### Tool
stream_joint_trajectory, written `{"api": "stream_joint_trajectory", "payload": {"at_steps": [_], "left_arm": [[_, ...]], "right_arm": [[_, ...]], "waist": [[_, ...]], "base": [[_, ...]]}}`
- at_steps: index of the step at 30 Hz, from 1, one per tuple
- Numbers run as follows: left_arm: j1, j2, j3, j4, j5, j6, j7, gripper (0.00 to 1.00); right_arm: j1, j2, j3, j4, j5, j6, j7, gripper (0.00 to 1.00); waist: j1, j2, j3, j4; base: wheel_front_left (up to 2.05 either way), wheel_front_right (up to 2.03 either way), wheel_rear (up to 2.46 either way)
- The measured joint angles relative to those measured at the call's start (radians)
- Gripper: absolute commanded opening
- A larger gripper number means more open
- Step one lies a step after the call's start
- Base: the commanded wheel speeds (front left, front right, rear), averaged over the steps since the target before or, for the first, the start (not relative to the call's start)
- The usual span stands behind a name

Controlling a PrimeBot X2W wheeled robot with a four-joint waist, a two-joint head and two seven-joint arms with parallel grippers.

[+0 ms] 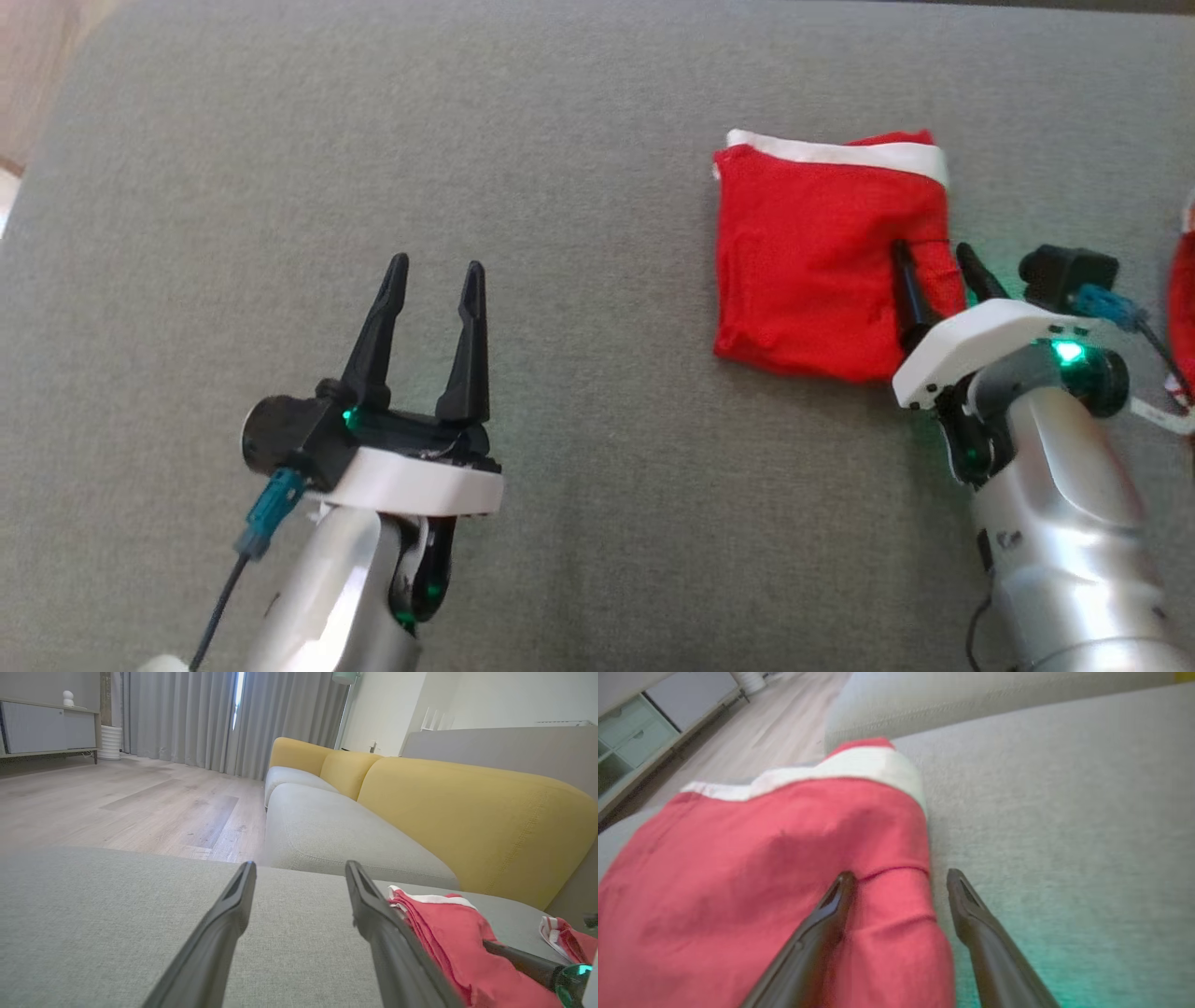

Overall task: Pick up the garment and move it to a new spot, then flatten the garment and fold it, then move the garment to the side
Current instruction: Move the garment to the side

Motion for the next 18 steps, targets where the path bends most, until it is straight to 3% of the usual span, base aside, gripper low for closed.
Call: {"api": "stream_joint_trajectory", "payload": {"at_steps": [7,8,9,10,11,18], "left_arm": [[-0.008,0.0,-0.007,0.0,-0.007,0.004,0.0,1.0],[-0.008,0.0,-0.007,0.0,-0.007,0.005,0.0,1.0],[-0.009,0.0,-0.007,0.001,-0.007,0.01,0.0,1.0],[-0.009,0.0,-0.007,0.001,-0.007,0.01,0.0,1.0],[-0.009,0.0,-0.008,0.002,-0.007,0.013,0.0,1.0],[-0.011,0.0,-0.007,0.008,-0.007,0.013,0.0,1.0]], "right_arm": [[-0.082,-0.018,0.043,0.129,0.0,0.0,-0.001,1.0],[-0.089,-0.019,0.048,0.142,0.0,0.0,-0.007,0.96],[-0.095,-0.019,0.054,0.154,-0.001,0.0,-0.014,0.48],[-0.095,-0.019,0.054,0.154,-0.001,0.0,-0.014,0.11],[-0.1,-0.019,0.061,0.165,-0.007,0.0,-0.024,0.0],[-0.112,-0.019,0.093,0.231,-0.09,0.0,-0.118,0.0]], "waist": [[-0.0002,0.0,0.02,0.023],[-0.0003,0.0,0.02,0.023],[-0.0003,0.0,0.02,0.021],[-0.0003,0.0,0.02,0.021],[-0.0002,0.0,0.019,0.019],[-0.0002,0.0,-0.009,-0.007]], "base": [[0.0,0.0,0.0],[0.0,0.0,0.0],[0.0,0.0,0.0],[0.0,0.0,0.0],[0.0,0.0,0.0],[0.0,0.0,0.0]]}}
